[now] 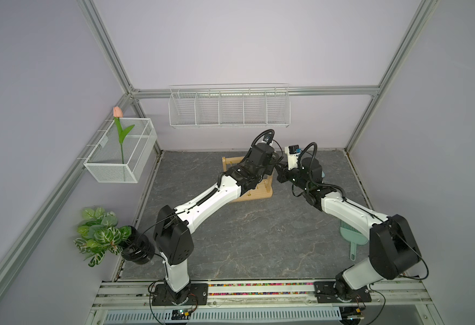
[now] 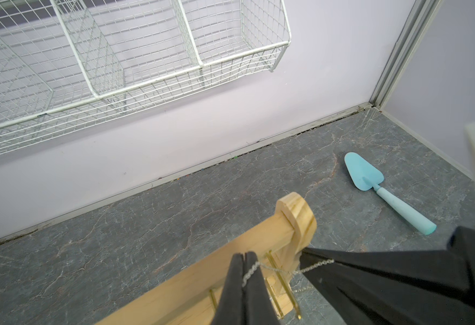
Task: Hang the necklace on the jewelry display stand
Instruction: Hang the necklace on the stand.
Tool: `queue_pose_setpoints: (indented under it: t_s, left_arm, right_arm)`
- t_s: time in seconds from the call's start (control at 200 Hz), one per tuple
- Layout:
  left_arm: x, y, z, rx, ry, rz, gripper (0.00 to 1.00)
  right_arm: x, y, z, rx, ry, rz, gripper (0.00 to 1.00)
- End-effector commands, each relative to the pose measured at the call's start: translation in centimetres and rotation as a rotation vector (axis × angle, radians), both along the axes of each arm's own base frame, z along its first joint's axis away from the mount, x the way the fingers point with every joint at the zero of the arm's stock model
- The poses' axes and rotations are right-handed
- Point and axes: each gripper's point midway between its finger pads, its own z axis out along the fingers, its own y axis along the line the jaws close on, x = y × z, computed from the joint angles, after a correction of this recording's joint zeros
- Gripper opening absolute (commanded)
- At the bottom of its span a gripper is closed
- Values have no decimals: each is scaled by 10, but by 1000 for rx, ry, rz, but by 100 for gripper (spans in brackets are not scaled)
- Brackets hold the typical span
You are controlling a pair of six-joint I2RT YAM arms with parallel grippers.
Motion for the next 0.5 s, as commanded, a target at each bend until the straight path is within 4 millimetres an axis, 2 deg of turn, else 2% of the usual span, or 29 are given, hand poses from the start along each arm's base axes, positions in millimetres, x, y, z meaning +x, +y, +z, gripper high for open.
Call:
queue_pose_setpoints:
  t_s: [0.0,0.075,0.25,0.495]
  left_arm:
    - [0,1,4,5,-1,-11,6]
    - [-3,2,8,-8,1,-18,17]
    - [-10,8,20,-39,-9,-20,29]
    - [-23,21,47,-110,-24,-11,34]
  right_arm:
    - [3,0,9,31,-29,0,7]
    - [3,1,8,32,-25,5,7]
    - [2,3,3,36,-9,12,7]
    - [1,3,-2,39,8,15,7]
